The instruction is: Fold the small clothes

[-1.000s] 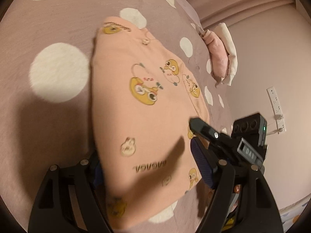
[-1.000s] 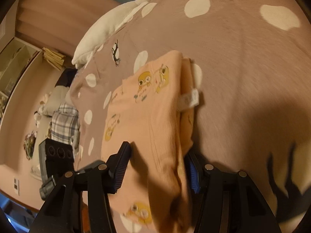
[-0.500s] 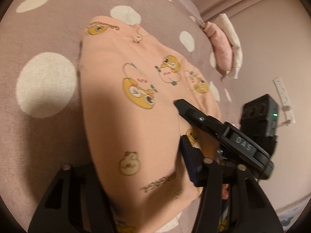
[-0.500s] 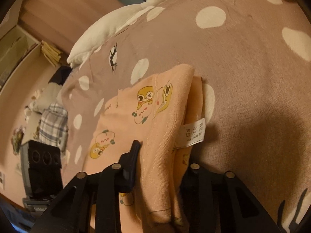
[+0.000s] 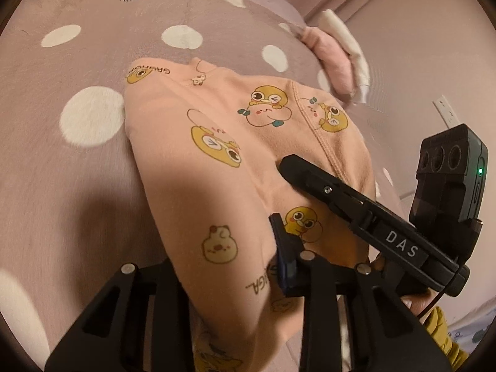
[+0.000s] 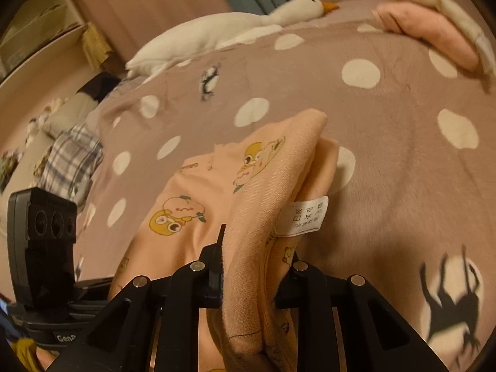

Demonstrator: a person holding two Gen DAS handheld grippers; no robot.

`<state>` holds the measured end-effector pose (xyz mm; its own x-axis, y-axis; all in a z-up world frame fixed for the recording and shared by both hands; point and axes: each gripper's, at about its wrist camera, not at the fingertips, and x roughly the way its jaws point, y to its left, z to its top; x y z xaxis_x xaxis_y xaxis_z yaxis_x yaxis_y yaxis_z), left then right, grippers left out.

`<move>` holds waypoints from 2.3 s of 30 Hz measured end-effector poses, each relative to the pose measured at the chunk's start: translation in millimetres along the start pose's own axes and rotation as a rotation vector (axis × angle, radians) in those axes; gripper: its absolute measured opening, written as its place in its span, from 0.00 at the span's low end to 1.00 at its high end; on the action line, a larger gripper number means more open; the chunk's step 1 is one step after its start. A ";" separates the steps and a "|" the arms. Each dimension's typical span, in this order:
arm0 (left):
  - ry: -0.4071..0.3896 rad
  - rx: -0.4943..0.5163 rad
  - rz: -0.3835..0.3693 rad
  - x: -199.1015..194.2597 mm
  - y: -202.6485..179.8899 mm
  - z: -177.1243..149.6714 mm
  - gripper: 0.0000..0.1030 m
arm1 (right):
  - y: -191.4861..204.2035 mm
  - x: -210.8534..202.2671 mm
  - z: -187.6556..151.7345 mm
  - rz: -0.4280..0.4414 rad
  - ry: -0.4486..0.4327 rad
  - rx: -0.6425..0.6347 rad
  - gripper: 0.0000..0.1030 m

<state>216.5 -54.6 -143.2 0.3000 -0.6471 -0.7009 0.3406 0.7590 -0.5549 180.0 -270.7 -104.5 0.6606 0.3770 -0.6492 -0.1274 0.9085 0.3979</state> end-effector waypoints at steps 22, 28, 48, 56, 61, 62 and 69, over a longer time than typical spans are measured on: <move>-0.159 0.039 0.072 -139.4 -36.6 -138.0 0.30 | 114.6 -102.3 -87.2 0.147 -0.038 -0.117 0.23; -0.215 0.024 0.069 -172.5 -44.0 -165.5 0.30 | 137.1 -122.5 -100.4 0.174 -0.060 -0.165 0.23; -0.365 0.059 0.075 -246.3 -53.7 -198.2 0.30 | 201.4 -167.3 -111.6 0.214 -0.167 -0.332 0.23; -0.385 0.067 0.077 -252.7 -53.6 -194.9 0.30 | 207.0 -168.0 -107.6 0.215 -0.184 -0.355 0.23; -0.389 0.055 0.061 -254.0 -50.1 -186.6 0.30 | 207.9 -166.4 -103.1 0.219 -0.184 -0.355 0.23; -0.391 0.052 0.059 -254.0 -49.0 -184.1 0.30 | 208.4 -165.8 -101.1 0.220 -0.186 -0.358 0.23; -0.390 0.046 0.060 -250.6 -40.8 -164.9 0.30 | 209.3 -154.2 -84.1 0.223 -0.192 -0.359 0.23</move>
<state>-19.6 88.5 -18.8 0.6337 -0.5869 -0.5040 0.3487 0.7983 -0.4911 -10.7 -123.6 24.5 0.7083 0.5613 -0.4281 -0.5081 0.8264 0.2428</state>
